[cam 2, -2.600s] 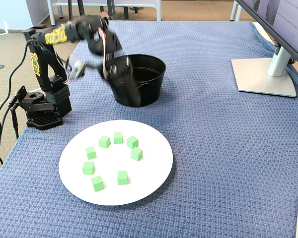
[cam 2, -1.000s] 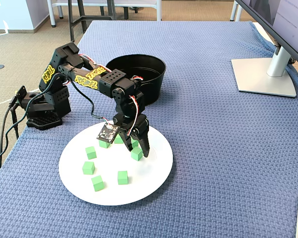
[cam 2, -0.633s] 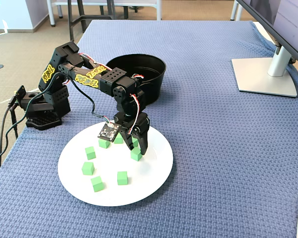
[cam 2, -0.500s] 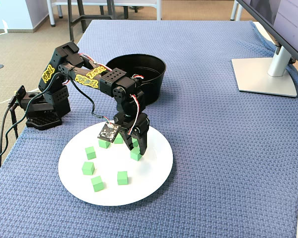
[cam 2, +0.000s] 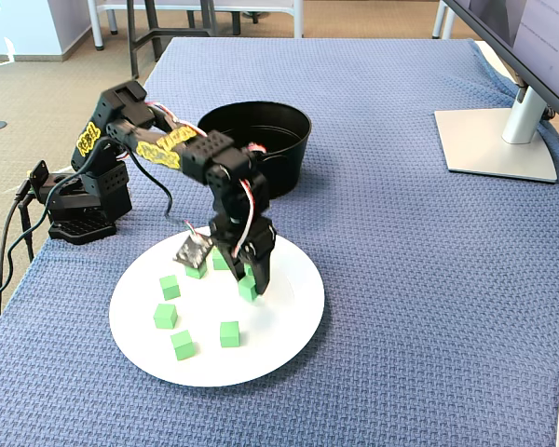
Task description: Pick up the green cubes from the white plate and place them in the black recipient
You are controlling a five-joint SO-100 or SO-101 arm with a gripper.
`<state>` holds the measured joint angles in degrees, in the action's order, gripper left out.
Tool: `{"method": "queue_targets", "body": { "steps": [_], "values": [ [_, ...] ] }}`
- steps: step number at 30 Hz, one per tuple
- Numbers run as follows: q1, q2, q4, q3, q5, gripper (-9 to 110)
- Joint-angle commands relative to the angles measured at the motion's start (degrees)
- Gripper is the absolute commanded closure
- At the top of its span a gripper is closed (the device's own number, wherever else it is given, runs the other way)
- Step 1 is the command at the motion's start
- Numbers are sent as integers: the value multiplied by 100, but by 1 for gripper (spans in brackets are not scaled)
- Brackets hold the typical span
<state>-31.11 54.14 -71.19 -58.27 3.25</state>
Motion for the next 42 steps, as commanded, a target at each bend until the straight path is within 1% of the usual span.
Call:
{"method": "queue_targets", "body": {
  "steps": [1, 5, 8, 13, 18, 21, 24, 29, 34, 35, 36, 37, 38, 42],
  "values": [
    [0, 1327, 79, -299, -229, 102],
    [281, 2689, 149, -1178, -413, 102],
    [765, 3727, 9, -1846, -545, 102],
    [2065, 5168, -70, -2874, -721, 102],
    [3560, 6144, 9, -3718, -1028, 102],
    [4518, 6495, 545, -4456, -1055, 102],
    [5159, 6618, 1151, -5027, -1099, 102],
    [5537, 6196, 1811, -5388, -1187, 102],
    [5563, 6135, 1811, -5405, -1090, 102],
    [5563, 6152, 1767, -5388, -1116, 97],
    [5563, 6179, 1714, -5361, -1125, 88],
    [5563, 6205, 1661, -5335, -1134, 82],
    [5572, 6231, 1626, -5317, -1160, 81],
    [5590, 6275, 1521, -5238, -1213, 81]
  ]
}}
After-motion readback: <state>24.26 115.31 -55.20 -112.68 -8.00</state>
